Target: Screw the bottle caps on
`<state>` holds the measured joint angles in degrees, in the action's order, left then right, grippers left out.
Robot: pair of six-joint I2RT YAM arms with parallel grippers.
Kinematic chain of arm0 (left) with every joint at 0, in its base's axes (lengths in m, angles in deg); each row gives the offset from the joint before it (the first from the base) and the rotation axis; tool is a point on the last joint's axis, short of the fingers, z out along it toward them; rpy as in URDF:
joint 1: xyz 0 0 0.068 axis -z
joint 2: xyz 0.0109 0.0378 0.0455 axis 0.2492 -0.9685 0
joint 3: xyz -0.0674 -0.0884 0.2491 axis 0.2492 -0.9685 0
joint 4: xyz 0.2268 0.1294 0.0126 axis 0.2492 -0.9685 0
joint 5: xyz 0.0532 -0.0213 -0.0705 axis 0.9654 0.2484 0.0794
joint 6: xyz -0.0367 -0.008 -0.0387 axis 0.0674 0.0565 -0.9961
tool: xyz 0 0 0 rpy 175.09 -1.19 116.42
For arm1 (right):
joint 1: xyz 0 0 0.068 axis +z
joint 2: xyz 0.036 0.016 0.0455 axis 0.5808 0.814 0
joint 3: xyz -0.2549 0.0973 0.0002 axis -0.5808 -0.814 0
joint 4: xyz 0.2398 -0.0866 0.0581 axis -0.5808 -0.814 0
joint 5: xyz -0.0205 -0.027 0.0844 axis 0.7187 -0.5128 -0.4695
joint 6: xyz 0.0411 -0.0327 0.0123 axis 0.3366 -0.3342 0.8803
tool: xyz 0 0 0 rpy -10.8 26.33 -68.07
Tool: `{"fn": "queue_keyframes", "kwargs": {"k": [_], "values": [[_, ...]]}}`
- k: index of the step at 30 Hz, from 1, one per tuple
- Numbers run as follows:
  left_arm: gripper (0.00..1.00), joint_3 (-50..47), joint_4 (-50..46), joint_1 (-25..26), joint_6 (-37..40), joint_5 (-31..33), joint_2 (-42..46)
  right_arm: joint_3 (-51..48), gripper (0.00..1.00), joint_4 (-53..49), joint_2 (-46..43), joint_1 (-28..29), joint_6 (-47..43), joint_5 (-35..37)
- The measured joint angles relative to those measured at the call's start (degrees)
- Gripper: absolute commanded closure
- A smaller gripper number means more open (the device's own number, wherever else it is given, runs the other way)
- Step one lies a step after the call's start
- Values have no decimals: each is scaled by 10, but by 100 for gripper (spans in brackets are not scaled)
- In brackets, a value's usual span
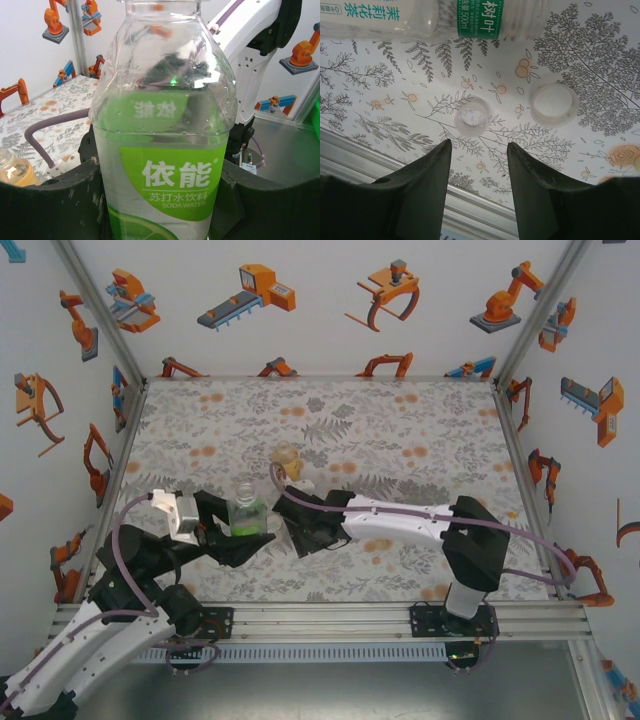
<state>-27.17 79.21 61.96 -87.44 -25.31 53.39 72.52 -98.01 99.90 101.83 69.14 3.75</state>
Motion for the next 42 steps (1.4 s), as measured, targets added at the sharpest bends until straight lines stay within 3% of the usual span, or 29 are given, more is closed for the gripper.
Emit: {"fn": "queue_keyframes", "kwargs": {"k": [13,42], "values": [[100,-1,-46,0,0,33,68,43,54,-11,47,2,-12,-2],[100,-1,-59,0,-7,41,64,53,53,-2,105,18,-10,-21]]}}
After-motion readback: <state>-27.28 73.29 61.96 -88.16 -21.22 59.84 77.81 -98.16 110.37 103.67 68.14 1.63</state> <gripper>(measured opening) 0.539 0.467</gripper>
